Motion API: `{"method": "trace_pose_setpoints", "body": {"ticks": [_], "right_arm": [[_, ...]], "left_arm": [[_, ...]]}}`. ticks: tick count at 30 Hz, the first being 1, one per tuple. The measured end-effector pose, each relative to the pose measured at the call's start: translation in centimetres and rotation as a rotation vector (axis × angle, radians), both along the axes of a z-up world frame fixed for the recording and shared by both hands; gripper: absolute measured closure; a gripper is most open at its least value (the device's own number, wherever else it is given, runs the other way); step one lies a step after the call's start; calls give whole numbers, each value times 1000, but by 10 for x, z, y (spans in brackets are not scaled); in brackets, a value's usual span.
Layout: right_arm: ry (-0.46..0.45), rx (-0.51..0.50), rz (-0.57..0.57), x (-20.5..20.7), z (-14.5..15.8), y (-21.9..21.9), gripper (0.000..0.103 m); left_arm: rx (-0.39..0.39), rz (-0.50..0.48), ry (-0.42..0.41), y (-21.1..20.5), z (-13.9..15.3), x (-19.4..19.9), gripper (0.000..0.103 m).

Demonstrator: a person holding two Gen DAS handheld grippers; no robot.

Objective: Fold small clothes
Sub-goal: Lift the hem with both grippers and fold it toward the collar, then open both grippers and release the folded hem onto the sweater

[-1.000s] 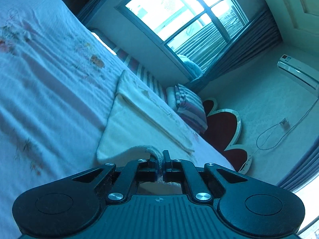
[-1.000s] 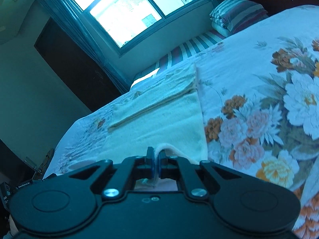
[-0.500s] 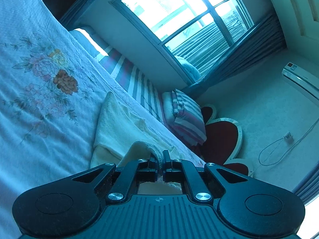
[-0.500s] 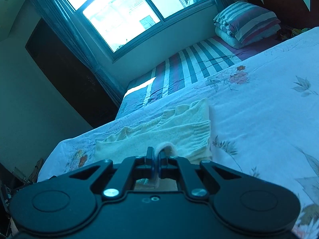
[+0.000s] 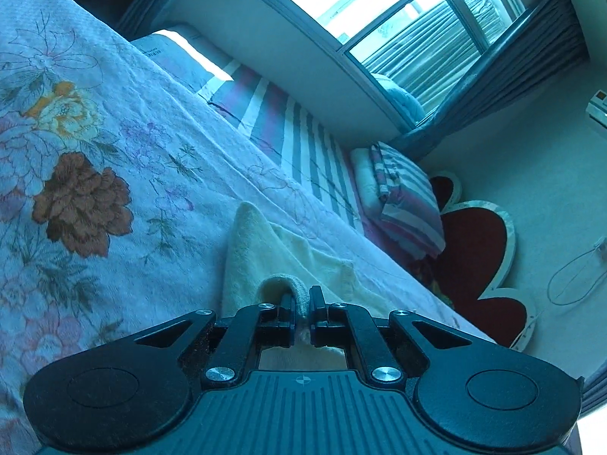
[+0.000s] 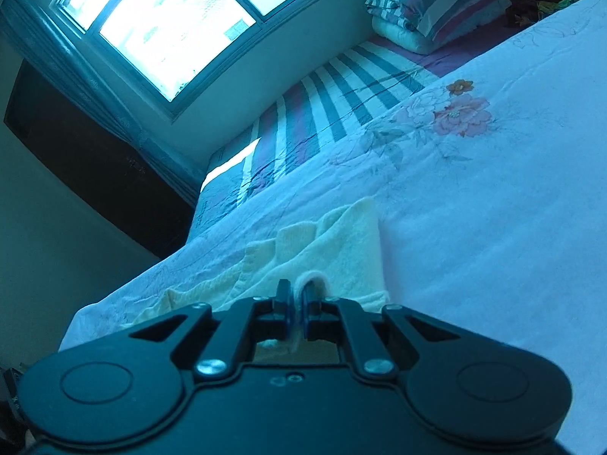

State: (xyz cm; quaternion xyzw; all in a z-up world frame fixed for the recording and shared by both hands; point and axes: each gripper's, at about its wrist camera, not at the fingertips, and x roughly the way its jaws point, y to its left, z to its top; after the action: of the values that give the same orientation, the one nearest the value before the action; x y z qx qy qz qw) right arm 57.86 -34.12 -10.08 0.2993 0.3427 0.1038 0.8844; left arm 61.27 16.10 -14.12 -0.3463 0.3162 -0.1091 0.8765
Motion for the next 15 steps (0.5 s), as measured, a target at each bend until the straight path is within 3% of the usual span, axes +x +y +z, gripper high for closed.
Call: {"method": "trace_pose_setpoints", "body": {"ticks": [1,2,3,4,6,7,8,10,15], "right_arm": [[-16,-25,-28,-1,3,-3,80],[-41,-47,-53,-2,8,-7,75],[-63,-51,-52,-6,11,-11,72],[-80,-51,-40,-8,15,-15,72],[-108,-80,5,-11,20,-17,74],[-110,-97,24,-10,21,-16,74],[-110,-117,41,-8,21,-13,74],[-108,-156,66,-2,20,-5,74],[-59,-191,136,21,9,14,70]], "left_arm": [[5,8,-20,2,4,-2,84],[25,26,-45,5,9,-7,51],[60,50,-70,7,15,-12,36],[90,61,-100,10,19,-18,27],[148,22,-118,12,25,-20,28],[198,-10,-124,12,28,-18,33],[240,-48,-122,9,29,-15,46],[311,-106,-113,3,30,-7,55],[417,-206,-83,-17,26,16,55]]}}
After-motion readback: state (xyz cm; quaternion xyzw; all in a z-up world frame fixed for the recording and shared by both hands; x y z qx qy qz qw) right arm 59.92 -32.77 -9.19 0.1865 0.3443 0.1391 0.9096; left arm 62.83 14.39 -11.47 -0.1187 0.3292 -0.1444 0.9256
